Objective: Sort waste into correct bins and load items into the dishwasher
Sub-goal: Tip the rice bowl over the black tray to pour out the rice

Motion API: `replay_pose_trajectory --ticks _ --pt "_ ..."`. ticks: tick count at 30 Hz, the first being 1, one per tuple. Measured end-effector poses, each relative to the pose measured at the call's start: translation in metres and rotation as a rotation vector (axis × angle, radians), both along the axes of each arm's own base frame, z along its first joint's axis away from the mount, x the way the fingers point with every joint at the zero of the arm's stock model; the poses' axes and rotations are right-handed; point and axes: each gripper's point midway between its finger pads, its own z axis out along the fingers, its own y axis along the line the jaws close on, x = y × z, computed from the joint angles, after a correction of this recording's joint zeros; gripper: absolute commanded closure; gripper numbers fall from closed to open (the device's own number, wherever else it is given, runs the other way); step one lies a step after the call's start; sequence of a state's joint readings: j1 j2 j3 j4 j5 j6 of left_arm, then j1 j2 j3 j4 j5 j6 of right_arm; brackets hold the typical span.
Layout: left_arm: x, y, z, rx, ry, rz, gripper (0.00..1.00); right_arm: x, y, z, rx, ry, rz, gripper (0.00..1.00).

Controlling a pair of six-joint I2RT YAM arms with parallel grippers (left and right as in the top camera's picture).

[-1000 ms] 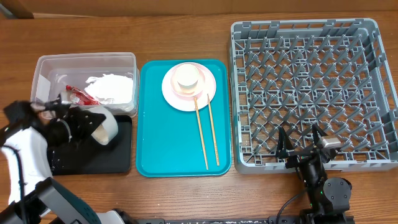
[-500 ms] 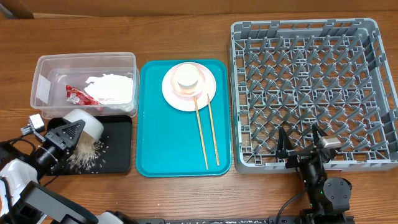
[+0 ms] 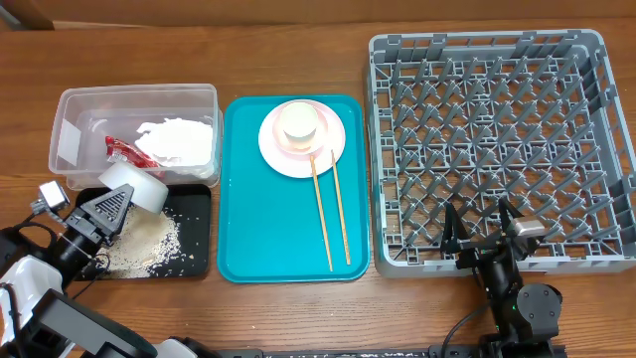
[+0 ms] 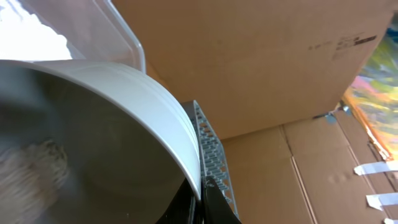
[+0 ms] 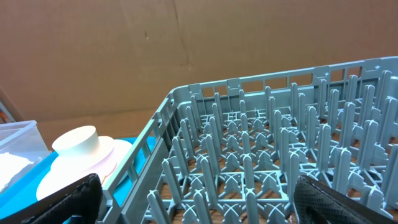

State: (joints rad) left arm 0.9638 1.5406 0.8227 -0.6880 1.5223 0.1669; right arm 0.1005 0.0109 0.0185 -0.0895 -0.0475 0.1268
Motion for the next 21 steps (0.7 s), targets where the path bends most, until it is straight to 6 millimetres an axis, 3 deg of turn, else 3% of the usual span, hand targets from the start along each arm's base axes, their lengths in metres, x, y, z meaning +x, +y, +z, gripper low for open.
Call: replay_pose_trajectory --ticks 21 --pt "-0.0005 -0.0010 0.0044 -0.033 -0.009 -0.004 0.96 0.0000 0.0000 0.0002 0.000 -0.001 0.000 0.00"
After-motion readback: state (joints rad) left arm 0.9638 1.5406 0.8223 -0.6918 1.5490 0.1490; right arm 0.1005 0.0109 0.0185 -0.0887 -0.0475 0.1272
